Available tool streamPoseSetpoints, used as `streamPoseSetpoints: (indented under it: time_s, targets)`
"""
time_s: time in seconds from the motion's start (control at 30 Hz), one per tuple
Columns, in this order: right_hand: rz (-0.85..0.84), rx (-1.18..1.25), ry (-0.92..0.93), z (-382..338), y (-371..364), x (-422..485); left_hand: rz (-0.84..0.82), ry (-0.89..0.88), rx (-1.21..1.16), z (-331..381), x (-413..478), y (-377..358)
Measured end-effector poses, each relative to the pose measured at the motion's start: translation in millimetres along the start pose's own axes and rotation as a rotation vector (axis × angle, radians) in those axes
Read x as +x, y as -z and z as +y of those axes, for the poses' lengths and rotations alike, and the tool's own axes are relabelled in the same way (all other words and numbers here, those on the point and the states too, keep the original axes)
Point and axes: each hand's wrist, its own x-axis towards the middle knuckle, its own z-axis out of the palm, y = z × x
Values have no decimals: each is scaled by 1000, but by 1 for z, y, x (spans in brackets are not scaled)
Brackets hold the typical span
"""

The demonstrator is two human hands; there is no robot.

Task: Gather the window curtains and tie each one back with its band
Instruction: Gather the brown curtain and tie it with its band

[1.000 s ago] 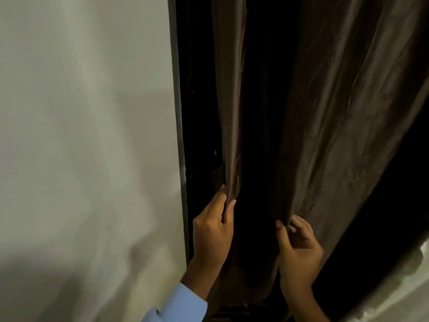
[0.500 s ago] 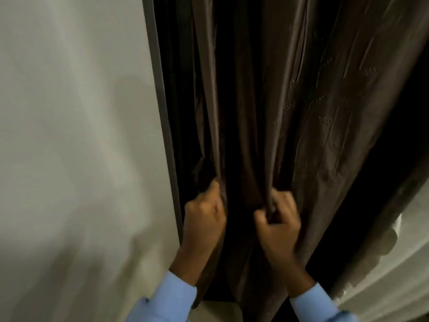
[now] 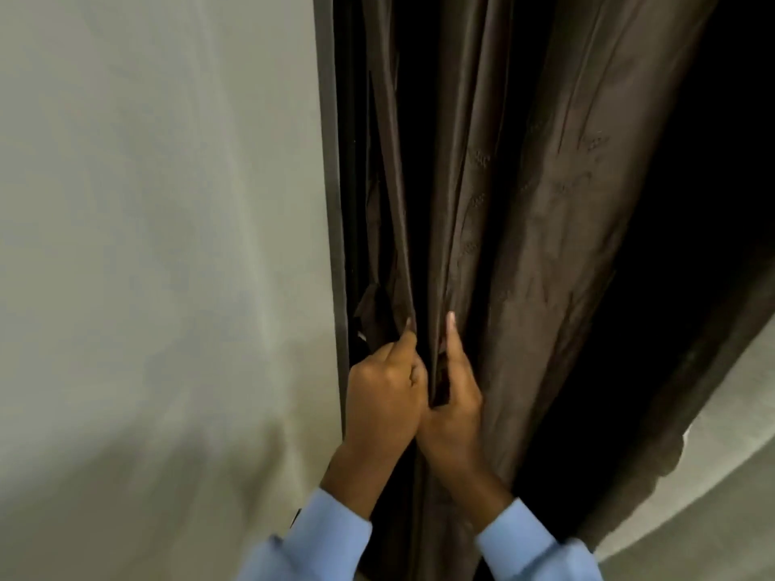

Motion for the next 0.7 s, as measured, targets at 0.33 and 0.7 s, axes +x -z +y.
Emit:
streamPoseSetpoints:
  time_s: [0.33, 0.7]
  targets:
    - [-111, 33, -97, -32, 3, 0, -8, 125, -80, 17, -15, 28]
    - [4, 153, -208, -57, -3, -26, -130, 107, -162, 26, -12, 41]
